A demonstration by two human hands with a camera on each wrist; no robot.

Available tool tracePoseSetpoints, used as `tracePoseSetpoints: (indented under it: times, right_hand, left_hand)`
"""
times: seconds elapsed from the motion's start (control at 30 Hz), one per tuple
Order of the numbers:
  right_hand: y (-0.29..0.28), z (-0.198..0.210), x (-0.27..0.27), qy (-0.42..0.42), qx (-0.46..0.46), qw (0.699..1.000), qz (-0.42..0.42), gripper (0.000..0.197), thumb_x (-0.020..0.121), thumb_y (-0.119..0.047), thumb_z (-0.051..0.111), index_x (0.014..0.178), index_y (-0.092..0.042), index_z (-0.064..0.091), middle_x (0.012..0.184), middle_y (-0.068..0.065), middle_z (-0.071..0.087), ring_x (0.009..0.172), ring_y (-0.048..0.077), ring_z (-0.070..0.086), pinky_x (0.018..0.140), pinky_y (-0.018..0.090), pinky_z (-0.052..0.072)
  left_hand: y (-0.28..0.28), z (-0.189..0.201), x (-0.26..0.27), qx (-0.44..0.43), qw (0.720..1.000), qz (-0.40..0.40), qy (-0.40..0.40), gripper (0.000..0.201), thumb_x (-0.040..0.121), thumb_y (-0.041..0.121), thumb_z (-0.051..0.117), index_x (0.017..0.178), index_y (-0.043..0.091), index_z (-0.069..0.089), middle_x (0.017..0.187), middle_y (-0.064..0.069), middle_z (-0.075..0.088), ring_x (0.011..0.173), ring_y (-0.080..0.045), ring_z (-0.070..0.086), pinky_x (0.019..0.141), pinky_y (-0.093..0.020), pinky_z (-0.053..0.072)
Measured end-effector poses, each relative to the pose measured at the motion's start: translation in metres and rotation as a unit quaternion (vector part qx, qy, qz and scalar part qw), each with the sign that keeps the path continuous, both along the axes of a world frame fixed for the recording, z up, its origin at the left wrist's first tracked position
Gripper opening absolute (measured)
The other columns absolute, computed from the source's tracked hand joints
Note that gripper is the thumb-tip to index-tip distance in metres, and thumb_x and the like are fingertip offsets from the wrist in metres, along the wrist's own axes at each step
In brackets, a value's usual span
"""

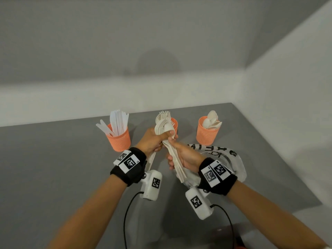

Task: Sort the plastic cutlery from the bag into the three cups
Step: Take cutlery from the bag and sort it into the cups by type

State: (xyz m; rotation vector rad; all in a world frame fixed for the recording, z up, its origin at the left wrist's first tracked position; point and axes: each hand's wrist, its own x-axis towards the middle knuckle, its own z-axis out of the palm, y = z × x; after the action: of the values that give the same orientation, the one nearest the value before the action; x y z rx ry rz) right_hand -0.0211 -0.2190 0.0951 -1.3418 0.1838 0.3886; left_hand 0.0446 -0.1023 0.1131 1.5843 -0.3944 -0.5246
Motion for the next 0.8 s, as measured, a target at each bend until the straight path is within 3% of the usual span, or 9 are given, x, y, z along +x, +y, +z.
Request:
tracePoseSetpoints:
  times: [0.07, 0.13, 0.23, 0.3, 0.37, 0.43, 0.57, 0.7, 0.8]
  right_hand:
    - [0.002, -0.006, 0.001, -0.018, 0.008, 0.998, -0.067, 0.031, 0.100, -0.038, 0.031, 0.102, -0.013, 0.050, 0.056, 0.000, 0.042, 0.040, 0.008, 0.045, 0.044, 0.022, 0.045]
    - [-0.001, -0.010, 0.003, -0.040, 0.012, 0.993, -0.114, 0.024, 0.101, -0.030, 0.031, 0.102, -0.015, 0.050, 0.058, 0.001, 0.039, 0.038, 0.008, 0.042, 0.042, 0.021, 0.042]
    - [-0.006, -0.010, 0.003, -0.071, -0.030, 0.990, -0.121, 0.017, 0.101, -0.024, 0.032, 0.106, -0.022, 0.047, 0.061, 0.002, 0.040, 0.039, 0.006, 0.044, 0.041, 0.020, 0.041]
    - [-0.008, -0.008, 0.003, -0.084, -0.057, 0.988, -0.113, 0.014, 0.101, -0.025, 0.035, 0.101, -0.021, 0.048, 0.063, 0.002, 0.041, 0.038, 0.006, 0.044, 0.040, 0.020, 0.039]
    - [-0.008, -0.007, 0.003, -0.093, -0.074, 0.987, -0.112, 0.014, 0.100, -0.025, 0.037, 0.094, -0.021, 0.050, 0.066, 0.002, 0.045, 0.039, 0.006, 0.043, 0.038, 0.020, 0.037]
    - [-0.011, -0.009, 0.003, -0.095, -0.080, 0.986, -0.115, 0.014, 0.099, -0.024, 0.038, 0.093, -0.023, 0.051, 0.069, 0.002, 0.048, 0.040, 0.006, 0.043, 0.038, 0.019, 0.037]
    - [-0.016, -0.014, 0.002, -0.078, -0.086, 0.981, -0.154, 0.031, 0.101, -0.025, 0.031, 0.115, -0.003, 0.049, 0.070, 0.004, 0.052, 0.041, 0.008, 0.042, 0.038, 0.020, 0.035]
    - [-0.022, -0.016, 0.004, -0.076, -0.108, 0.975, -0.180, 0.031, 0.102, -0.018, 0.029, 0.122, -0.003, 0.047, 0.076, 0.004, 0.057, 0.043, 0.007, 0.047, 0.038, 0.019, 0.038]
    - [-0.030, -0.014, 0.005, -0.085, -0.132, 0.965, -0.210, 0.029, 0.101, -0.013, 0.030, 0.120, 0.002, 0.046, 0.077, 0.007, 0.057, 0.059, 0.014, 0.054, 0.045, 0.019, 0.046]
  left_hand:
    - [-0.006, -0.006, 0.002, -0.001, 0.998, 0.064, -0.009, 0.016, 0.086, 0.016, 0.063, 0.089, 0.001, 0.059, 0.044, 0.006, 0.051, 0.027, -0.002, 0.032, 0.030, -0.013, 0.024]
    - [-0.010, -0.018, 0.005, -0.007, 0.988, 0.147, -0.039, 0.023, 0.082, 0.015, 0.068, 0.097, 0.001, 0.058, 0.064, -0.007, 0.059, 0.036, -0.005, 0.045, 0.034, -0.012, 0.031]
    - [-0.016, -0.034, 0.001, -0.013, 0.977, 0.200, -0.077, 0.041, 0.072, 0.026, 0.075, 0.097, -0.002, 0.057, 0.091, -0.019, 0.067, 0.073, -0.026, 0.065, 0.059, -0.023, 0.051]
    - [-0.022, -0.039, -0.007, -0.012, 0.976, 0.200, -0.086, 0.042, 0.074, 0.024, 0.075, 0.101, -0.003, 0.058, 0.091, -0.018, 0.068, 0.081, -0.027, 0.067, 0.068, -0.026, 0.054]
    - [-0.026, -0.044, -0.010, -0.013, 0.973, 0.208, -0.098, 0.031, 0.079, 0.016, 0.070, 0.100, -0.003, 0.059, 0.081, -0.011, 0.067, 0.072, -0.019, 0.064, 0.062, -0.016, 0.051]
    - [-0.031, -0.043, -0.013, -0.009, 0.967, 0.230, -0.104, 0.023, 0.082, 0.012, 0.066, 0.098, -0.003, 0.059, 0.073, -0.004, 0.062, 0.064, -0.012, 0.059, 0.057, -0.014, 0.047]
    - [-0.038, -0.039, -0.020, -0.030, 0.970, 0.226, -0.088, 0.010, 0.089, 0.008, 0.055, 0.090, -0.001, 0.058, 0.061, -0.004, 0.057, 0.043, -0.003, 0.052, 0.043, -0.013, 0.039]
    - [-0.046, -0.035, -0.027, -0.071, 0.968, 0.240, -0.021, 0.027, 0.095, 0.011, 0.042, 0.072, 0.016, 0.057, 0.054, 0.002, 0.061, 0.037, -0.003, 0.049, 0.035, -0.015, 0.031]
    - [-0.049, -0.037, -0.022, -0.089, 0.957, 0.275, 0.031, 0.023, 0.096, 0.014, 0.040, 0.077, 0.009, 0.052, 0.055, 0.000, 0.055, 0.037, -0.004, 0.047, 0.034, -0.016, 0.032]
